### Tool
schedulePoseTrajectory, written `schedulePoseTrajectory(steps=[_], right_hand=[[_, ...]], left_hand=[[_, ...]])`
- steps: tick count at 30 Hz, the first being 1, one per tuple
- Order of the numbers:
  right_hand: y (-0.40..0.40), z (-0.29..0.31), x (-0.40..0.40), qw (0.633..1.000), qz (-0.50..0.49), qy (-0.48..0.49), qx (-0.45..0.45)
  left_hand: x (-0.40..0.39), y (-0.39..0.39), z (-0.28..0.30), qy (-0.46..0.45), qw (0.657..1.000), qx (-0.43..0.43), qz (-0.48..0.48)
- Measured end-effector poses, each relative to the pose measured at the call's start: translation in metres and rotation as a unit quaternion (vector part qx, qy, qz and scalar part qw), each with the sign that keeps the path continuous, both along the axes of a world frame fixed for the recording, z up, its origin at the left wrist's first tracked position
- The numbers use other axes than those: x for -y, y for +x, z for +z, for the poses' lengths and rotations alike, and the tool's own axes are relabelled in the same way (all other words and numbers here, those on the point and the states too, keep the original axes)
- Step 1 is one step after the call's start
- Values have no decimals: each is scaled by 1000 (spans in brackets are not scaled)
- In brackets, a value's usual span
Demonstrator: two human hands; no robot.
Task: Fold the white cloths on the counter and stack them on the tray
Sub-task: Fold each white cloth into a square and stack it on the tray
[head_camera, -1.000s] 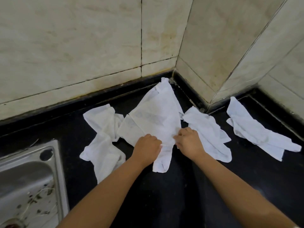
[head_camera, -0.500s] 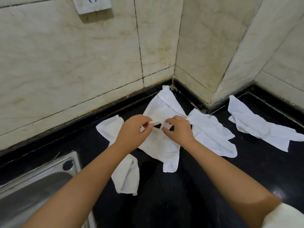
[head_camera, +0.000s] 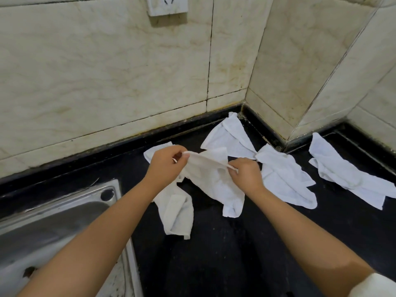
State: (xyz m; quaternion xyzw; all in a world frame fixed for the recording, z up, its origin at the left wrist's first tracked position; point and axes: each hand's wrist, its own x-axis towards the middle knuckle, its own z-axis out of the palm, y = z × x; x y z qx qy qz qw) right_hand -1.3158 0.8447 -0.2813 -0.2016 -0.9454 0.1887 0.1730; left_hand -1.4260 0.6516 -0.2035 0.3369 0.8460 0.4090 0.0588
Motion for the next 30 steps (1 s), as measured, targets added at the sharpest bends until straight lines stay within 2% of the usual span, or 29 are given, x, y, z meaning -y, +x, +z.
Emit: schedulePoseTrajectory(steps=[4, 6, 8, 12, 14, 17, 20, 24, 27, 30], right_hand=[[35, 24, -38, 999, -1, 28, 24], [54, 42, -58, 998, -14, 65, 13], [78, 64, -79, 993, -72, 92, -7], [158, 106, -122, 958, -234, 156, -64], [217, 124, -135, 930, -311, 173, -87], [321, 129, -135, 893, -370, 236, -95], [419, 105, -105, 884, -381, 265, -50], [510, 49, -42, 900, -369, 219, 79], [545, 5, 3, 920, -328, 83, 199], [558, -17, 26, 896, -290, -109, 319]], left_hand=[[-15, -2, 3, 44, 997, -19, 56], [-40, 4, 7, 46, 997, -43, 44], [-74, 17, 18, 67, 996, -52, 18], [-153, 70, 46, 141, 985, -56, -88], [-187, 112, 55, 146, 977, -58, -147], [-221, 176, 51, 146, 951, -98, -256], [-242, 235, 25, 84, 898, -171, -397], [-244, 298, -18, -51, 800, -188, -568], [-237, 333, -44, -187, 697, -203, -661], [-231, 357, -67, -347, 598, -191, -697]])
